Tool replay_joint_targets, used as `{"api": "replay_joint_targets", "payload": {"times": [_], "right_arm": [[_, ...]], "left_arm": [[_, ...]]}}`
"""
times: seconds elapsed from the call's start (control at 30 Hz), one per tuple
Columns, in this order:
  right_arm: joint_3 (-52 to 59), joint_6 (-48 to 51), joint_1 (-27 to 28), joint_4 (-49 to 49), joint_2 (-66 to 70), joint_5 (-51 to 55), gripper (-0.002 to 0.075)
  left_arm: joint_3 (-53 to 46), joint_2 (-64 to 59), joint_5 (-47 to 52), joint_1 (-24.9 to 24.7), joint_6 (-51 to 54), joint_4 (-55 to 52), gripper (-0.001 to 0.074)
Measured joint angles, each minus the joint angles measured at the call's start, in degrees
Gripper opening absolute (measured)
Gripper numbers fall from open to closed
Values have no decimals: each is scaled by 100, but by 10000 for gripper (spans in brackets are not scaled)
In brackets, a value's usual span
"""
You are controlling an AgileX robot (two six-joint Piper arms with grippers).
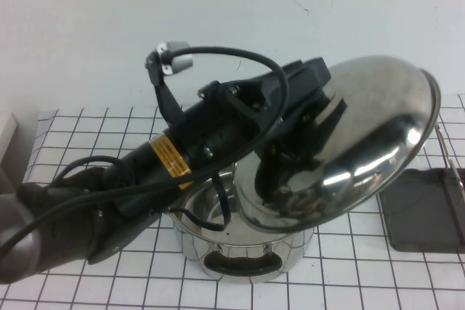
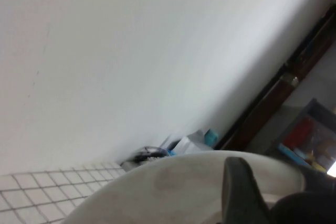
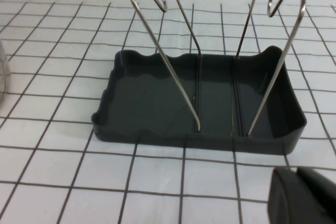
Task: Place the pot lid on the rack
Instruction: Hand over the pot lid
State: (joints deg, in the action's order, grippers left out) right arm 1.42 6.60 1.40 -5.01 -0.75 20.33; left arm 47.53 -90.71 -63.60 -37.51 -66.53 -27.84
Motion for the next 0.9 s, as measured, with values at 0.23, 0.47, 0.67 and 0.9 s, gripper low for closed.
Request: {"api": "replay_joint_targets", "payload": {"times": [0.23, 0.47, 0.67, 0.9], "right_arm": [[10, -239, 0, -1646, 0, -91, -3], [10, -160, 0, -5330, 0, -477, -3], [10, 614, 0, -5712, 0, -853, -3], [10, 1640, 0, -5984, 0, -548, -3]], "left_arm": [[0, -346, 2, 0, 205, -292, 313], [0, -350, -38, 0, 629, -290, 313], [0, -350, -48, 0, 641, -290, 313], [0, -350, -61, 0, 641, -244, 313]]}}
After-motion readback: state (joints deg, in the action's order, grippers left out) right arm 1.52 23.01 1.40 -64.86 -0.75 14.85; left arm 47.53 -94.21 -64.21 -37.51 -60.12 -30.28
